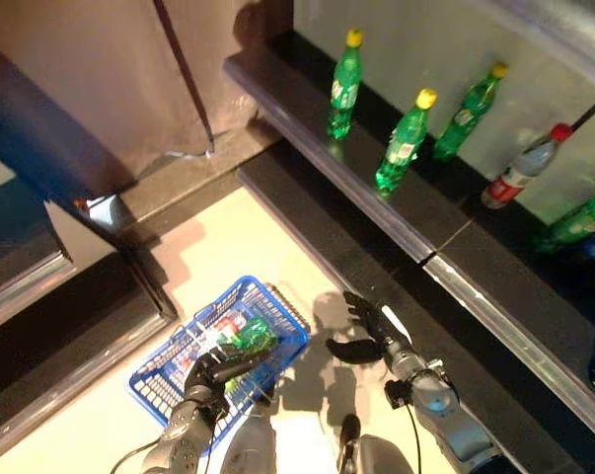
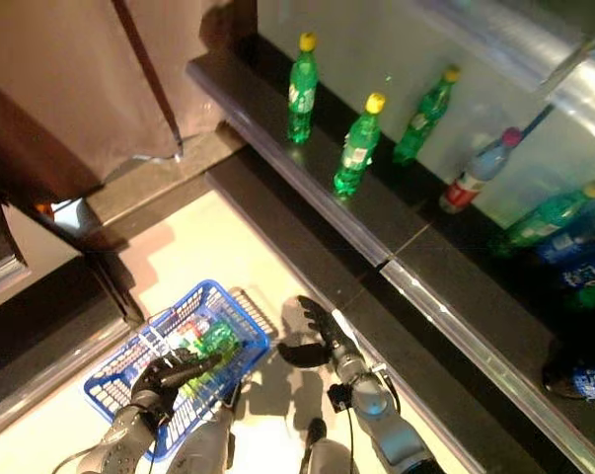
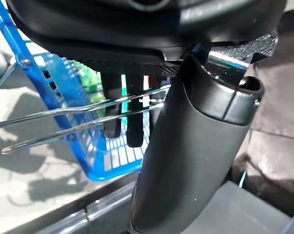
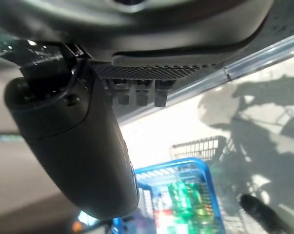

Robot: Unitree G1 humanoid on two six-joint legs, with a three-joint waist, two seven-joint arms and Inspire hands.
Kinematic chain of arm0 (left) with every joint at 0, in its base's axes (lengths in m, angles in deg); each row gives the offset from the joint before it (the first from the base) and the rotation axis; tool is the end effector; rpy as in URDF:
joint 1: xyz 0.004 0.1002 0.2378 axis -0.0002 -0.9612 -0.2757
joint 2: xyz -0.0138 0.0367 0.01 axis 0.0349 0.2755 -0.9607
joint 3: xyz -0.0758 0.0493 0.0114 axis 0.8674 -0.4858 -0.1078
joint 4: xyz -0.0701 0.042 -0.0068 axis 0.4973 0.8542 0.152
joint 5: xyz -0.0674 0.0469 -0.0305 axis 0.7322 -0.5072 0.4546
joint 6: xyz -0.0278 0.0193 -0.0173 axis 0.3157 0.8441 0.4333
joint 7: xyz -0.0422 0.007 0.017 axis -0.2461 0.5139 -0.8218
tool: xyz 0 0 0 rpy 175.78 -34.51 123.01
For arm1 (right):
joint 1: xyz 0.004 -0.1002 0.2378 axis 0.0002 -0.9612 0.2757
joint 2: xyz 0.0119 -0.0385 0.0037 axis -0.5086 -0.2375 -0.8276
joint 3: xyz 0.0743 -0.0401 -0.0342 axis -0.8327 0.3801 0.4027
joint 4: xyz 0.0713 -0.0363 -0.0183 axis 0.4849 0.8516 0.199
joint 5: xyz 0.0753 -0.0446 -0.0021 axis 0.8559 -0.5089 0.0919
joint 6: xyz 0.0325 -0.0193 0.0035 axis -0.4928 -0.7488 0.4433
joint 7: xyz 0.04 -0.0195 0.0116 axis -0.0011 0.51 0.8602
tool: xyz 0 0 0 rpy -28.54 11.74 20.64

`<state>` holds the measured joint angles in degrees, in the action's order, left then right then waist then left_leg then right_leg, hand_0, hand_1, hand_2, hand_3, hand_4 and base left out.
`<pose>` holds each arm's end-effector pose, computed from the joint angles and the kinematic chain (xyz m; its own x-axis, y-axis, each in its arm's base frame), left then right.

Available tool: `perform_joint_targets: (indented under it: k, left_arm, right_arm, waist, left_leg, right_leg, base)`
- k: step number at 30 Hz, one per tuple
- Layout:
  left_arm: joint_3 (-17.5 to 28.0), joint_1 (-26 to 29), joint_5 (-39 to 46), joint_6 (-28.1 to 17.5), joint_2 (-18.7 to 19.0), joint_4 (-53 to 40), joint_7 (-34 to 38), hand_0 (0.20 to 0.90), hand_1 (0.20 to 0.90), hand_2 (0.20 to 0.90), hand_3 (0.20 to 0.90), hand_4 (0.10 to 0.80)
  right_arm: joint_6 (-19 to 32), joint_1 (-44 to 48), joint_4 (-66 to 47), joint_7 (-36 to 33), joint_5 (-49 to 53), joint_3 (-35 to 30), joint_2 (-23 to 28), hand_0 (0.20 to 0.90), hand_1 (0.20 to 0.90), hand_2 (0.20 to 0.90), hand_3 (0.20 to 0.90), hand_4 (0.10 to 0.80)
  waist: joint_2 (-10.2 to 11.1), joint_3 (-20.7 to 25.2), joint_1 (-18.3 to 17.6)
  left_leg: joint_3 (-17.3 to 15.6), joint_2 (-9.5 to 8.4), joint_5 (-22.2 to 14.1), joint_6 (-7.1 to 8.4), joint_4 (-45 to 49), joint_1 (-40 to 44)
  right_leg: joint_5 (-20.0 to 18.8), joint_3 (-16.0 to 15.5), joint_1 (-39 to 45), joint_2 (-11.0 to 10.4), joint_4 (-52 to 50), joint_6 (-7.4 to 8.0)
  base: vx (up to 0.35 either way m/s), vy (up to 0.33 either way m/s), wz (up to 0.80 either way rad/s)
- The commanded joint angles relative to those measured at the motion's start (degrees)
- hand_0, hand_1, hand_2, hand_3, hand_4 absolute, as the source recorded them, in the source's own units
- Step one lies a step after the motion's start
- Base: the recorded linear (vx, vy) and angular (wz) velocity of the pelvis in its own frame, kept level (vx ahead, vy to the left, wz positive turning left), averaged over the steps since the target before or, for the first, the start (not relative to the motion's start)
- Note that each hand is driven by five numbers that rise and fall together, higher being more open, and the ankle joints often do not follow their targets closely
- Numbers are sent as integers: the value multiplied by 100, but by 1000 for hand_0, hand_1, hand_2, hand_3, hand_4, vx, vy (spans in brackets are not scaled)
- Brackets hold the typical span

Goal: Pick up the drink and place into the basket.

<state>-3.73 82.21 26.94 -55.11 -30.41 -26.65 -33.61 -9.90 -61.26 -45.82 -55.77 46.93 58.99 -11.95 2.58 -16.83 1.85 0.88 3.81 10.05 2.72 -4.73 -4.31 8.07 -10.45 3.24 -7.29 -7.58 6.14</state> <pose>0.1327 0.1964 -0.0390 0.7445 0.1644 -0.6470 -0.4297 0.8597 -0.2761 0.1637 -0.1605 0.0002 0.9103 0.2010 -0.3618 -0.2750 0.9471 -0.1657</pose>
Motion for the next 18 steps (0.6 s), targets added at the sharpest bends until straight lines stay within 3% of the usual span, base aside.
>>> perform_joint_targets:
  k: [1,7,9,18]
  left_arm:
    - [10,-142,-102,-1139,-174,-313,-703,300,300,300,200,100]
    - [237,-18,-154,-1062,-457,1366,-710,300,300,300,200,100]
    - [296,107,-296,-1067,-526,1984,-711,300,300,300,200,100]
    - [380,226,-331,-1062,-562,2772,-703,300,300,300,200,100]
  right_arm:
    - [616,-322,278,55,243,-31,142,900,900,900,900,800]
    - [395,-383,1827,59,976,-330,-288,900,900,900,900,800]
    - [594,-314,2589,197,983,-396,-422,900,900,900,900,800]
    - [688,-254,3666,333,1346,-631,-607,900,900,900,900,800]
  waist:
    - [-134,813,-78]
    - [-164,885,-180]
    - [-187,897,-191]
    - [-192,977,-238]
  left_leg:
    - [-157,148,-722,3,328,474]
    - [-266,225,-689,50,148,661]
    - [-285,256,-668,83,62,699]
    - [-388,285,-719,96,14,813]
  right_leg:
    - [-1025,226,-172,-41,646,-185]
    - [-1088,222,-22,-89,815,-128]
    - [-1152,176,31,-127,942,-91]
    - [-1162,181,117,-164,1023,-38]
  base:
    - [-1,-13,-9]
    - [-2,-8,-10]
    - [-8,-5,-18]
    - [0,2,-4]
